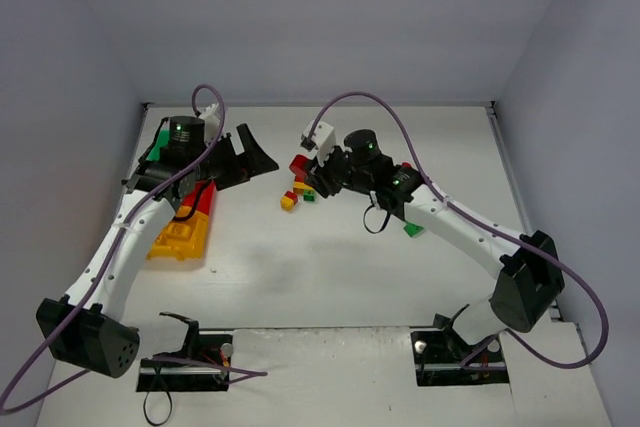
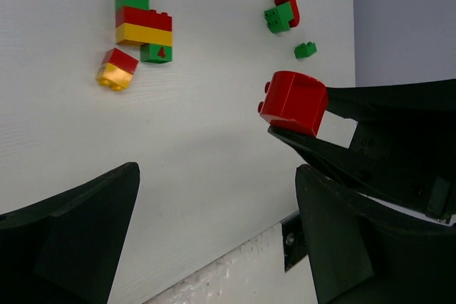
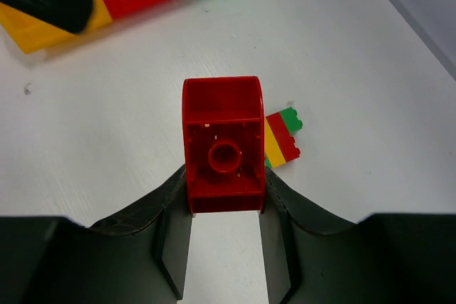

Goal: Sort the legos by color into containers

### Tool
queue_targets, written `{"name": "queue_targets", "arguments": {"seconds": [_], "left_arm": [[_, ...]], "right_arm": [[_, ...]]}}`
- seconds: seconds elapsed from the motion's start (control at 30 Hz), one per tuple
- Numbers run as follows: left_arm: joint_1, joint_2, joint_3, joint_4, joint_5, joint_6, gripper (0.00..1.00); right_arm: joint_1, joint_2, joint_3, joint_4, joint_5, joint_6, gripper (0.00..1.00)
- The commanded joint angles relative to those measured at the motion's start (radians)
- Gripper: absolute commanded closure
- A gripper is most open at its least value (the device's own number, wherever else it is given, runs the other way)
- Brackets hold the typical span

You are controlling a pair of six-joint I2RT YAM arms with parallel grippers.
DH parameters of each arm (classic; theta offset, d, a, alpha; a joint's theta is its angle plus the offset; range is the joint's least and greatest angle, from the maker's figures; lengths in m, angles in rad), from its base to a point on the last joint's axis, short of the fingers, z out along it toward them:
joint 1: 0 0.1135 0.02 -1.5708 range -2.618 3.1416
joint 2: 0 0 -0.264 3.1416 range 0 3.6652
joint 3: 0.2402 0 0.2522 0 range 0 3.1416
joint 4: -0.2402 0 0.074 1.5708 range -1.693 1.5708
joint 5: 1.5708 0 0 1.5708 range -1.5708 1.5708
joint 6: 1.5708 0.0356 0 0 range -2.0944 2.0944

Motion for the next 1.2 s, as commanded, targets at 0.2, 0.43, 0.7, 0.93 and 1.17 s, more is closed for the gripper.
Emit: {"name": "queue_targets", "arguments": {"seconds": [0.2,0.43,0.7,0.93,1.17], "left_arm": [[-0.099,-0.002,0.05,0.179,0.102,-0.04,0.17],[-0.132,0.021,0.047,0.187,0.079,-0.004,0.17],[-0.161,0.067,0.036,0.208,0.06,0.007,0.25],[-0.165,0.107,0.054,0.243,0.097,-0.01,0.78],[-0.153,0.084,0.062,0.132,-0.034,0.08,1.0]], "right_arm": [[0.051,-0.095,0.018,0.022,-0.033,0.039,1.0],[0.06,-0.104,0.033,0.016,-0.065,0.048,0.99],[0.065,-0.112,0.044,0.018,-0.092,0.06,0.98],[0.066,-0.111,0.035,0.022,-0.115,0.076,0.97],[0.062,-0.133,0.01,0.018,-0.011,0.088,0.25]]}}
